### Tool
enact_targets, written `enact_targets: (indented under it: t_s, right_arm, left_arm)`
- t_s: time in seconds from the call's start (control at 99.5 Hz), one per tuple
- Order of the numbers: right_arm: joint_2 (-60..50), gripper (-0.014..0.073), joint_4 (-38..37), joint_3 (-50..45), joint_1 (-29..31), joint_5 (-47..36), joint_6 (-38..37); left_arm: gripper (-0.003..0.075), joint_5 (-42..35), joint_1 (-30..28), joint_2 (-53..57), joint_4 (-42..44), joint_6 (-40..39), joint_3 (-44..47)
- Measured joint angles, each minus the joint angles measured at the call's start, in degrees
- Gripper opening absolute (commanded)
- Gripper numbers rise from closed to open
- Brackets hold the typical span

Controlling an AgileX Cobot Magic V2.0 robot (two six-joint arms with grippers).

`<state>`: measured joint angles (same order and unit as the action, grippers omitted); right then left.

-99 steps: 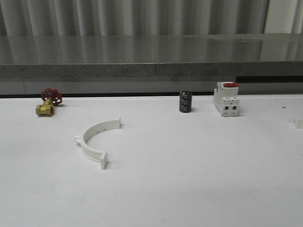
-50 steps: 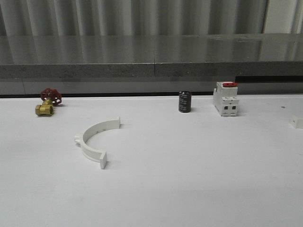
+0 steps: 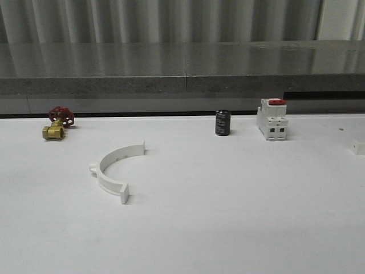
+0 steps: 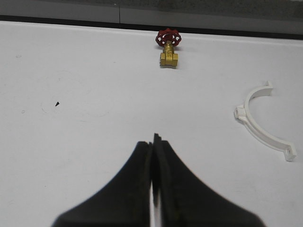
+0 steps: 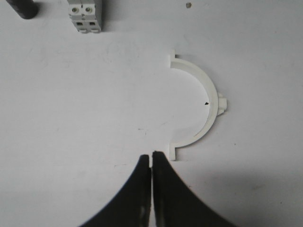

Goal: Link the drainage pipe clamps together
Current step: 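Move the right gripper over the other white clamp half, then grasp the second clamp half at its end with the right gripper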

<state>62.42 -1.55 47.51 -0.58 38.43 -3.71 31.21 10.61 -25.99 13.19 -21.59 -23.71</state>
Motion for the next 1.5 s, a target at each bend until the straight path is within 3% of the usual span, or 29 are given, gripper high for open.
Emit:
enact_targets:
  t_s: [0.181, 0.282, 0.553, 0.865, 1.217, 1.498]
  right_arm:
    - [0.02, 0.0547, 0.0, 0.0, 0.0, 1.43, 0.0]
    - [0.02, 0.0639, 0.61, 0.0, 0.0, 1.43, 0.0]
    - [3.88, 0.0635, 2.0, 5.31, 0.86, 5.06, 0.0]
    - [21.58, 0.0635, 2.0, 15.16, 10.7, 5.59, 3.71]
    - [37.4, 0.0635, 4.02, 18.78, 14.16, -0.15, 11.52]
    - [44.68, 0.0635, 4.38, 18.88, 14.16, -4.54, 12.89]
  left_arm:
    - [-0.002, 0.0, 0.0, 0.0, 0.0, 0.0, 0.0]
    - [-0.002, 0.0, 0.0, 0.0, 0.0, 0.0, 0.0]
    - [-0.002, 0.0, 0.0, 0.0, 0.0, 0.0, 0.0]
    - [-0.002, 0.03, 0.0, 0.0, 0.05, 0.0, 0.0]
    - [-0.002, 0.13, 0.0, 0.0, 0.05, 0.0, 0.0]
    - [-0.002, 0.13, 0.0, 0.0, 0.05, 0.0, 0.0]
